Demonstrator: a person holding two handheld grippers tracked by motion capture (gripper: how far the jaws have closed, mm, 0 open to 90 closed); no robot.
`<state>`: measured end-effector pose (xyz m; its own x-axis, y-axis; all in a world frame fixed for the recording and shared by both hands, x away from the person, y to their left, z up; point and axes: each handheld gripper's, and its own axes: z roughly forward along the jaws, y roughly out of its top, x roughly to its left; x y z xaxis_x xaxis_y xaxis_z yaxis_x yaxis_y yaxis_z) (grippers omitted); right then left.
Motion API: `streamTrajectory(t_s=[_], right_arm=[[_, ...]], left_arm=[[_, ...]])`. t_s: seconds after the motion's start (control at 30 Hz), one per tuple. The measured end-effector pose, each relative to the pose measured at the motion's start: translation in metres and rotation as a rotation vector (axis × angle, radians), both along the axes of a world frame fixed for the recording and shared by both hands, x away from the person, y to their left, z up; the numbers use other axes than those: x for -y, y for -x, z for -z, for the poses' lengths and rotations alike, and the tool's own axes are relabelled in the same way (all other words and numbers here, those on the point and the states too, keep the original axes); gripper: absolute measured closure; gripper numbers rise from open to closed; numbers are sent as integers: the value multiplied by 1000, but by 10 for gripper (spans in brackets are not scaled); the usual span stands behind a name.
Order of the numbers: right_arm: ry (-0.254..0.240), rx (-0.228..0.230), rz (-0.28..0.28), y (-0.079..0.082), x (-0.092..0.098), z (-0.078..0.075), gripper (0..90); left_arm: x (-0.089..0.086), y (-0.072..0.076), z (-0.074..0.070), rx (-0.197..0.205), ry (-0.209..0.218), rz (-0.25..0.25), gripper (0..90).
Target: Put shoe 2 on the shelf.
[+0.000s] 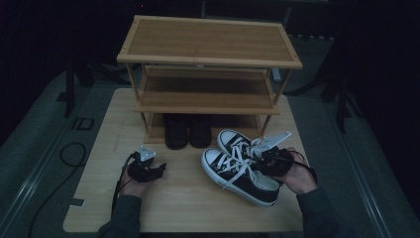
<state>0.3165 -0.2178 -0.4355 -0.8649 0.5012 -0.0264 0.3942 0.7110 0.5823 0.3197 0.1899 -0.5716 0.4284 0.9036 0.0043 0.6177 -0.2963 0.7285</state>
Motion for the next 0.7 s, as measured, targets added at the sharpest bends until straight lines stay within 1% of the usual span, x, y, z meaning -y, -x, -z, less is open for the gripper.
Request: streamTrajectory(t_s=[0.03,0.07,0.1,0.13,0.2,0.23,0.27,0.3,0.4,0.43,0.5,0.6,0.7], right_arm=[[-3,-2,-14,0,-1,-2,853],[-3,-2,-14,0,-1,-2,853],[-11,-3,-32,-1,-1,-3,853],[-11,-3,-32,-1,-1,-3,853],[-27,-9,-54,-2,0,-4,853],[-47,-22,-69,-5,1,-5,853],[-47,-22,-69,-5,1,-5,853],[-53,-23,-89,-7,1,-7,853],[-45,-15,-104,-9,0,-9,853],[-33,-5,-112,-10,-1,-12,853],[-24,3,-118,-12,-1,-14,853],[-17,7,-123,-14,-1,-17,853],[-6,11,-143,-19,-1,-21,853]], left_arm=[[0,0,0,0,0,0,429],[0,0,0,0,0,0,429],[0,0,0,-2,0,1,429],[0,0,0,-2,0,1,429],[0,0,0,-1,0,2,429],[0,0,0,-1,-1,2,429],[0,0,0,-1,-1,1,429],[0,0,0,-2,0,2,429],[0,0,0,-2,0,2,429],[0,0,0,-2,0,2,429],[0,0,0,-2,0,3,429],[0,0,0,-2,-1,2,429],[0,0,0,-2,0,2,429]])
